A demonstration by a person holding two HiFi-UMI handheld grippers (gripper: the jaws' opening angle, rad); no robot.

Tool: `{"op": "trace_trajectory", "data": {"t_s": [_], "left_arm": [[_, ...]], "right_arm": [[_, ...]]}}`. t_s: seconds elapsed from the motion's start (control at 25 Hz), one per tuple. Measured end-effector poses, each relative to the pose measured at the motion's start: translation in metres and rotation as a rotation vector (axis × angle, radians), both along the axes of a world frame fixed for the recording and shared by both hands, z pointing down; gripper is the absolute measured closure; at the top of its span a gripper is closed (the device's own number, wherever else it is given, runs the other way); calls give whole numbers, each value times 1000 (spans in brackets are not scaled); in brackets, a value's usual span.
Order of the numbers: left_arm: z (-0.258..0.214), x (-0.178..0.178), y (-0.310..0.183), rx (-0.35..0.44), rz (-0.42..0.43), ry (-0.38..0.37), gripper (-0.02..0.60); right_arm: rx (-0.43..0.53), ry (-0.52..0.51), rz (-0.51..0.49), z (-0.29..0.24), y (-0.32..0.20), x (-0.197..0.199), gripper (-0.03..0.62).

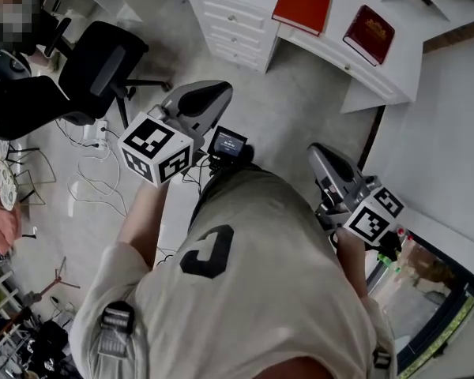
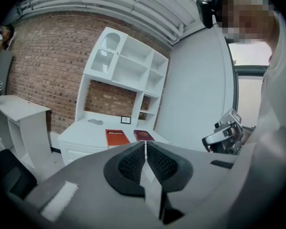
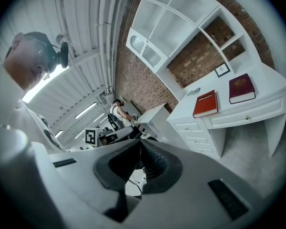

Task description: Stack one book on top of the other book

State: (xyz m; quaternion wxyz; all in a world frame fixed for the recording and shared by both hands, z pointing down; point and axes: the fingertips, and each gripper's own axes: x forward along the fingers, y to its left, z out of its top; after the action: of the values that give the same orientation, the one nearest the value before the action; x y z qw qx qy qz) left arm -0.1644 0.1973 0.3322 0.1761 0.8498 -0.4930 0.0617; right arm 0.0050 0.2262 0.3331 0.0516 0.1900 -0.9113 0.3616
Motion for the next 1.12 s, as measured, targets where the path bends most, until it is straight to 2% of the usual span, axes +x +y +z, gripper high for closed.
{"op": "trace_trajectory", "data": {"t_s": [0.2,0.36,0.52,0.88,1.12], "left_arm": [[8,-37,-6,3,-64,12,568],[26,-46,-15,-12,-92,21,568],[34,-49,-20,-31,-90,28,568],[13,-18,-32,0,-16,-10,568],[5,50,-64,-5,54,-12,568]], "right_arm": [[2,10,-76,6,-19,-37,589],[1,28,-127,19,-30,-47,589],[-5,35,-130,22,-36,-53,589],[4,-1,-91,6,-45,-46,589],[14,-28,-83,-4,-77,-5,589]]}}
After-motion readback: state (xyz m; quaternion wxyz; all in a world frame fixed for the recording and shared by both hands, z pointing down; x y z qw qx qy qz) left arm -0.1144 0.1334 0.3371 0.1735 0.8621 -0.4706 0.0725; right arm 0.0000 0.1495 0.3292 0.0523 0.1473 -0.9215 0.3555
